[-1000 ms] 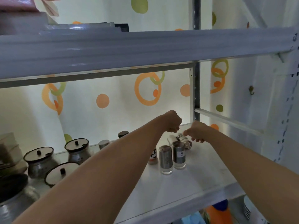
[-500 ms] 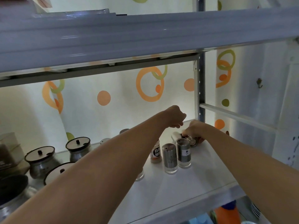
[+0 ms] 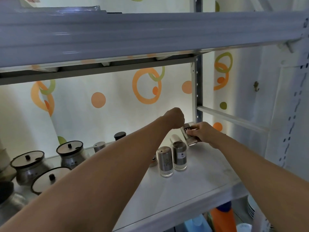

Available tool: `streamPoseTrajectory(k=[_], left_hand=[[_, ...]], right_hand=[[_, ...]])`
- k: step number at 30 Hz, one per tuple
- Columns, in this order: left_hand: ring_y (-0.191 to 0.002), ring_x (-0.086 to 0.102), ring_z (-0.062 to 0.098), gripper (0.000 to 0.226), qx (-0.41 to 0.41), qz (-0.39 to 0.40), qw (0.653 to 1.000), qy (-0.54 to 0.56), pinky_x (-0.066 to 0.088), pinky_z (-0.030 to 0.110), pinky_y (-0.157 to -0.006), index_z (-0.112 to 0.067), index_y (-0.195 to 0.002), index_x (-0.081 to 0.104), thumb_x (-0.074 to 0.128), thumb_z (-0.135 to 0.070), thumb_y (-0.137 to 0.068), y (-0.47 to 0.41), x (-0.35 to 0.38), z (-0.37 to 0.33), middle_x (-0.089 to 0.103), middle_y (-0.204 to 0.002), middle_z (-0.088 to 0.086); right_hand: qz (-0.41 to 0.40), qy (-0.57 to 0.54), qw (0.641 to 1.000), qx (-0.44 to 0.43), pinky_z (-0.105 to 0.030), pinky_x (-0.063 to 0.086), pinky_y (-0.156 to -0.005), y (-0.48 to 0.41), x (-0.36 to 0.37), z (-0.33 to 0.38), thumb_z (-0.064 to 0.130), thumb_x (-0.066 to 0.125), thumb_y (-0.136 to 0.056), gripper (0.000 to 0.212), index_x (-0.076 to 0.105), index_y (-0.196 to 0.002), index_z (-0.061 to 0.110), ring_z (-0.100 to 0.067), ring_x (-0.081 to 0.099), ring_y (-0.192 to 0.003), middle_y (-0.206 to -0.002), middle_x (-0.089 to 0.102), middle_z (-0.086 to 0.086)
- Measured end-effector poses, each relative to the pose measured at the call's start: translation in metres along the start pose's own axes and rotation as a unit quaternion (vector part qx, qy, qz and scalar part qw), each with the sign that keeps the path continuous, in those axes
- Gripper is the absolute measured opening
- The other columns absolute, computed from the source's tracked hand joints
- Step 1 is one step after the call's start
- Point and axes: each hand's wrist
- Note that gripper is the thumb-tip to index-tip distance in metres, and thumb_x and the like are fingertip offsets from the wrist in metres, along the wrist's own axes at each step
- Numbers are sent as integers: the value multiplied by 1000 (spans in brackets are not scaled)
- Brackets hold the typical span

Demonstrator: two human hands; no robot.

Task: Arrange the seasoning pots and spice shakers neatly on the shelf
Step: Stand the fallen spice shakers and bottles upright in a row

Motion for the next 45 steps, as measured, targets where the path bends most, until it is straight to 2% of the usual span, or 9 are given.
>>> streamPoseTrajectory(k=[4,7,11,13,17,23,31,38,45], left_hand=[[-131,46,27,42,78,61,986,-134,42,33,-105,1,-133,52,35,0,-95,10,8,-5,48,-143,14],[-119,55,29,42,79,77,986,-124,49,30,-80,-1,-126,60,34,2,-92,19,11,-14,57,-132,14],[-112,60,28,40,104,88,980,-148,50,36,-95,-6,-125,62,37,-5,-92,24,8,-21,62,-120,6],[-97,61,25,40,111,92,976,-165,52,33,-83,-9,-124,62,40,-5,-91,26,5,-24,65,-117,6],[-69,48,16,32,130,91,970,-184,36,26,-62,-5,-119,60,39,-7,-95,29,2,-27,58,-86,3],[-91,47,21,41,144,121,961,-203,42,32,-81,-15,-137,52,36,-15,-98,35,-3,-24,59,-125,8],[-89,50,22,39,120,135,960,-216,37,30,-72,-16,-132,55,39,-14,-98,38,1,-24,57,-105,3],[-92,49,21,43,127,153,965,-172,35,31,-75,-15,-139,48,36,-10,-98,47,-6,-22,55,-111,4],[-133,45,26,43,75,69,988,-114,35,37,-111,-4,-140,46,37,-10,-99,41,-43,13,45,-147,11]], right_hand=[[-11,-4,999,-49,-38,52,-97,12,-1,-12,8,59,-95,32,58,-127,7,-27,65,-102,-108,67,-12],[-8,-22,998,-56,-35,52,-95,21,-4,-17,1,60,-93,39,54,-131,9,-30,63,-109,-115,64,-14],[35,31,997,-60,-40,49,-101,23,-22,-12,8,74,-85,50,55,-129,17,-26,62,-112,-114,64,-4],[38,100,991,-84,-34,49,-98,21,-31,3,23,78,-81,58,55,-134,19,-16,63,-108,-120,65,1],[49,267,951,-147,-19,42,-73,22,-36,33,19,73,-86,24,70,-109,15,-3,56,-78,-96,66,6],[55,299,942,-141,-18,42,-61,20,-26,38,16,71,-88,28,60,-113,16,-4,53,-70,-98,60,2],[48,341,931,-122,-23,45,-65,16,-24,41,9,65,-90,27,59,-116,11,-7,53,-71,-89,63,3],[68,336,934,-102,-26,42,-80,11,-24,43,8,67,-89,42,54,-128,17,-16,56,-95,-113,62,-2],[98,302,945,-82,-30,43,-97,0,-33,81,22,74,-85,69,42,-145,19,-23,52,-121,-143,48,-6]])
Point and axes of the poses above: each hand's wrist, its own y-axis away from the middle knuckle, its own x-axis out of the palm, z = x × y
